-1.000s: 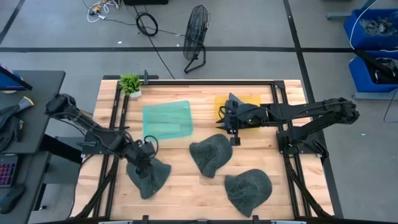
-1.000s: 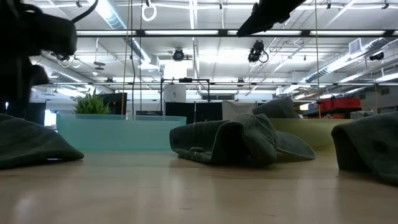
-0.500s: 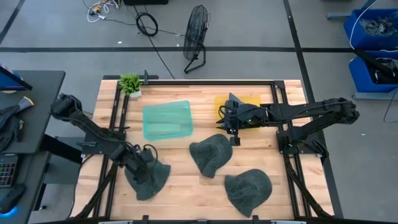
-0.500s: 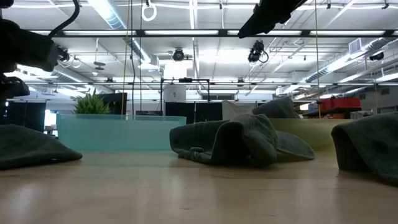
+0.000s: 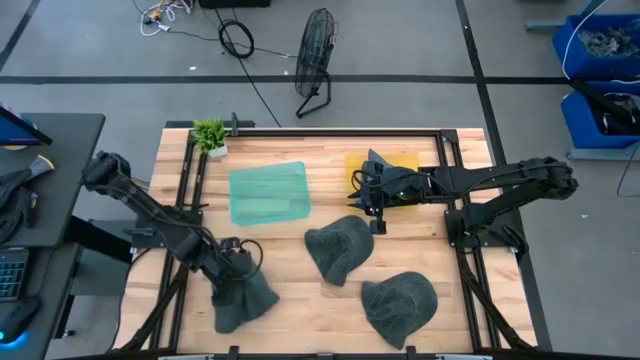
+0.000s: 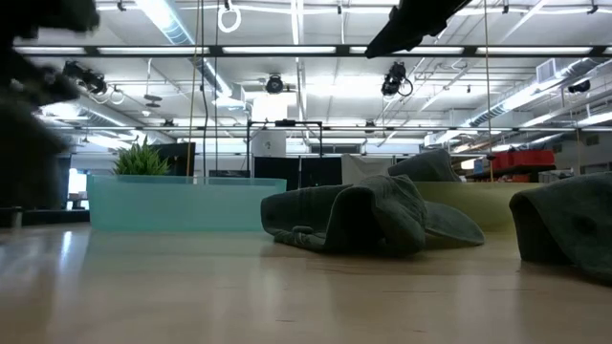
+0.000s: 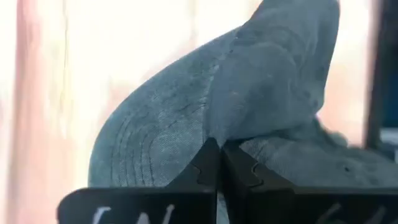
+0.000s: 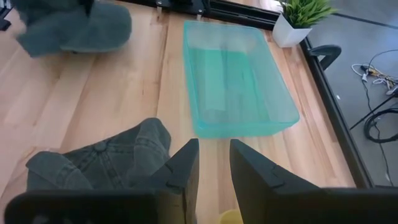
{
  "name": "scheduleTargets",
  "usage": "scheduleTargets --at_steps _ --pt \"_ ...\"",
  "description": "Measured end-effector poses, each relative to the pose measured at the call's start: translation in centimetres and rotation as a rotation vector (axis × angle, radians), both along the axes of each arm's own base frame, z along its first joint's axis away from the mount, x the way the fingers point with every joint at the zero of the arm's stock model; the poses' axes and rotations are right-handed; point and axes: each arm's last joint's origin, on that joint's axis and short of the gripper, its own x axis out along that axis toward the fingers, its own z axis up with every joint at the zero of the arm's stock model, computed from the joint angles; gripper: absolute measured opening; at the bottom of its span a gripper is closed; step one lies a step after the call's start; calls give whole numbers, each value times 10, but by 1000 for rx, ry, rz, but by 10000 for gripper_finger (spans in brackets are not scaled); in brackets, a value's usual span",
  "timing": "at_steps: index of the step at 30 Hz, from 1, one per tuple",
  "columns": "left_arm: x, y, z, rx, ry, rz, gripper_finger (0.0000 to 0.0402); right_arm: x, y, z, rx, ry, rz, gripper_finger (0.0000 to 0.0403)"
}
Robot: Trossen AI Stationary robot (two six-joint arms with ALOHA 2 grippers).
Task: Pick & Place hat
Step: Put the black cap into the green bin
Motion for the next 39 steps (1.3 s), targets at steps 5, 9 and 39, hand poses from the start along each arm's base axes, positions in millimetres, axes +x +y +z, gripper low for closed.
scheduleTargets --at_steps 5,9,39 --pt "8 -3 48 211 -133 -304 5 0 0 0 -5 1 4 93" --pt "10 2 81 521 -233 -591 4 0 0 0 -32 5 23 93" --pt "66 211 53 1193 -22 -1189 12 0 0 0 -82 13 58 93"
